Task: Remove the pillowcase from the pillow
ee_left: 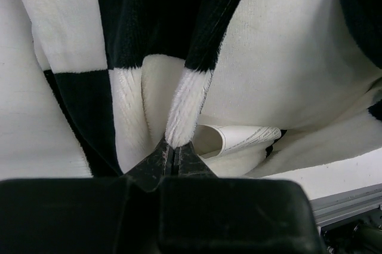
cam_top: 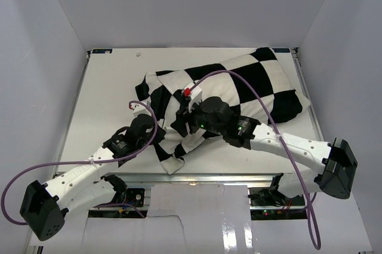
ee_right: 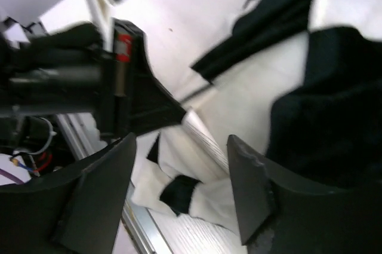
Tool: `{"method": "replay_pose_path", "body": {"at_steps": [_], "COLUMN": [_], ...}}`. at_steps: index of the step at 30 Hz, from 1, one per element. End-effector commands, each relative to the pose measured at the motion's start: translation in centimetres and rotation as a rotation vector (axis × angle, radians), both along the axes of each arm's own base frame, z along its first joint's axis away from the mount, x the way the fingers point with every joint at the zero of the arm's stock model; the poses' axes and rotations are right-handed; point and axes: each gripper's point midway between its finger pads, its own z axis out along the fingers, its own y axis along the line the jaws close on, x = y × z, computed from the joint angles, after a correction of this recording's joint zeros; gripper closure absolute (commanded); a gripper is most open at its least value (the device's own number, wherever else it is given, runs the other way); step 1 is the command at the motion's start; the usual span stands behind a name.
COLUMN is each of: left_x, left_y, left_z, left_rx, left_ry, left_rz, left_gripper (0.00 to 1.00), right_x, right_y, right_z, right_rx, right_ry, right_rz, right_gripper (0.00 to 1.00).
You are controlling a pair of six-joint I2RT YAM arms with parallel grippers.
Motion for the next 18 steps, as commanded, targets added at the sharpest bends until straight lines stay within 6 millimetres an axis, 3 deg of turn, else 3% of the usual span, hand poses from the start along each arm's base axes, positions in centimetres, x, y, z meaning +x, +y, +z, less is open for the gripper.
{"method": "replay_pose_path", "body": {"at_steps": [1,2,4,5,8,11,14,18], "left_x": [-0.2,-0.2,-0.2,-0.3,-0.3,-0.4,-0.5,-0.5], "left_y": [0.2,0.1,0.1,0.1,0.3,1.2,2.0,2.2], "left_z": [0.0,0.1,0.0,0.0,0.2,0.1,-0.2,-0.4], "left_rx": [-0.007,-0.01,-0.012,-0.008,-0.007,0.008,0.02,0.042], "left_ry": [0.001,0.0,-0.001,-0.001,-0.006,-0.013,-0.012,-0.013], "left_rz": [-0.002,-0.003,-0.004,-0.006,0.0,0.03,0.062,0.061], "left_gripper": [1.0,1.0,1.0,1.0,1.0,1.0,1.0,1.0], "right_x": [-0.3,0.2,1.1,1.5,4.1,6.5,7.7,8.5], "right_y": [2.7,3.2,3.8,4.1,2.9,0.4,-1.2,-1.8], "right_z": [1.7,-0.2,-1.2,-2.8,-5.7,-8.3,-10.8,-13.0], "right_rx": [0.048,0.004,-0.027,-0.06,-0.143,-0.199,-0.238,-0.306], "right_ry": [-0.041,-0.018,-0.011,0.006,0.014,0.036,0.063,0.058], "right_rz": [0.065,0.055,0.027,0.014,-0.13,-0.234,-0.274,-0.311], "right_gripper": [0.3,0.28,0.23,0.2,0.13,0.07,0.04,0.04]}}
